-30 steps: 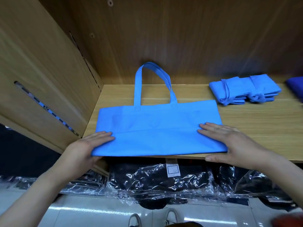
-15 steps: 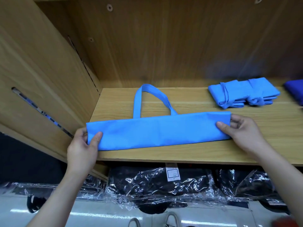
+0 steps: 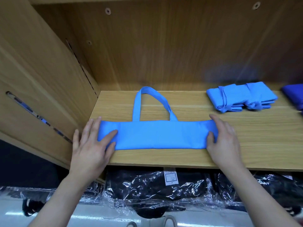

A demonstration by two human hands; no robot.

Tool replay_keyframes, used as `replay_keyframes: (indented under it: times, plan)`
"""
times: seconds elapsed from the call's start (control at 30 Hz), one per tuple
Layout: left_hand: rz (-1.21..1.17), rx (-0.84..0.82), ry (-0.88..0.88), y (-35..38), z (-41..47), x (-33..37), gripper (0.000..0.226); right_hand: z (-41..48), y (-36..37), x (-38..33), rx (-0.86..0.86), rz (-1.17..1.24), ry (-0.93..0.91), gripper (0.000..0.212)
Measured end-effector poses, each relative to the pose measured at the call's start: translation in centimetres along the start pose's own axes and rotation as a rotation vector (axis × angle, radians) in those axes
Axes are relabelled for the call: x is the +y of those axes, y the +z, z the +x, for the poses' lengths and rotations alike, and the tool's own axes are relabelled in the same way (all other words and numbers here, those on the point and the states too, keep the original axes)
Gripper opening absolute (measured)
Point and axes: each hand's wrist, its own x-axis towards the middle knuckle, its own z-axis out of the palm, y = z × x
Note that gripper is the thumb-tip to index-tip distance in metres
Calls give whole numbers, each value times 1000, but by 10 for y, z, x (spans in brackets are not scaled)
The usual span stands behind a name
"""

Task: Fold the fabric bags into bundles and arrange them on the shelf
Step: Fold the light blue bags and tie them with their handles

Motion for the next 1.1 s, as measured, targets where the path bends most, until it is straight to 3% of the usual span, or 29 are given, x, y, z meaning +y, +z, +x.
replay_keyframes:
  times: [0.17,0.4,0.57,0.7,0.83,1.0,1.1]
  plan:
    - [18,-212,133,4,-6,-3,76,3,-2,-2,-102,-142,84,57]
    - [158,-317,164,-17,-19,-6,62,26,-34,2,-410,-153,190,50]
    - [138,-280,205,-27,-13,18,63,31,-36,-3,-480,-124,195,50]
    - [154,-312,347,-11,-11,62,99,32,-37,-10,-465,-108,211,38]
    - [197,-341,295,-13,-9,78,92,39,-42,-12,-435,164,280,22]
    - [165,-346,266,-13,-15,88,88,51,-44,-33,-424,656,356,59]
    - [193,-357,324,-14,-19,99,86,63,-34,-53,-326,785,314,59]
